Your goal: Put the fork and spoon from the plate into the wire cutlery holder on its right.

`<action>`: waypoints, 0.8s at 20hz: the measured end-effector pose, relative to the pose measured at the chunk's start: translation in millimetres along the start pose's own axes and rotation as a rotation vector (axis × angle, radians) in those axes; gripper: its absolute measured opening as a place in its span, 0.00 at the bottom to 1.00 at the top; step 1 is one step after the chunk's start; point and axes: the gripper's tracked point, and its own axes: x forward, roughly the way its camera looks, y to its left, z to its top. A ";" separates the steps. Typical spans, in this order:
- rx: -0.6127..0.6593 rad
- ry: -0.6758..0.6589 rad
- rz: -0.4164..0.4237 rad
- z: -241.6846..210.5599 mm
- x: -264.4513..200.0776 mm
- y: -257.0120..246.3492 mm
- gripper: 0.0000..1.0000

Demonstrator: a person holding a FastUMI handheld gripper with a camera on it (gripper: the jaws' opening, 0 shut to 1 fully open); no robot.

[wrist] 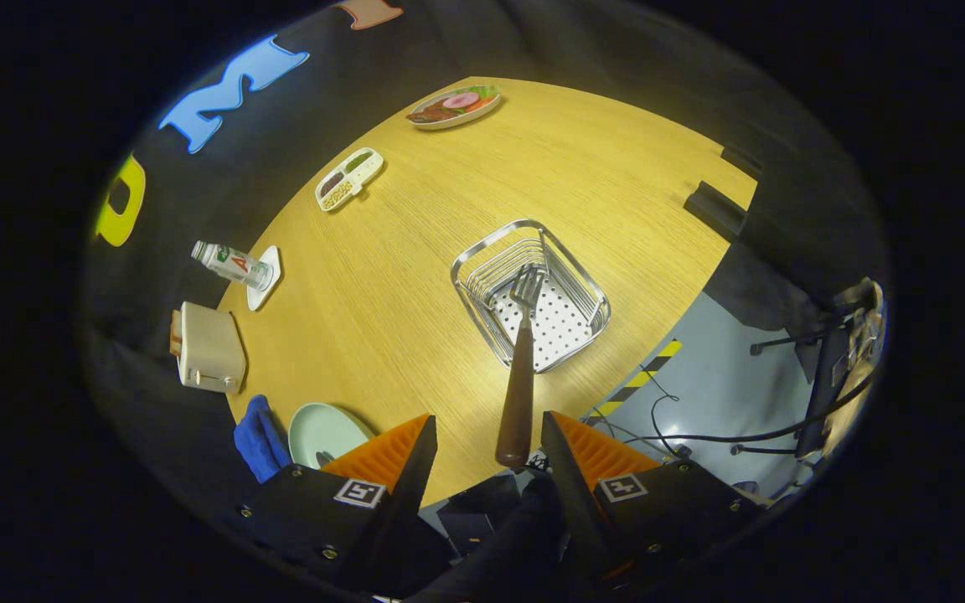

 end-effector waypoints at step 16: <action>-0.225 0.148 0.073 -59.9 26.1 84.0 0.77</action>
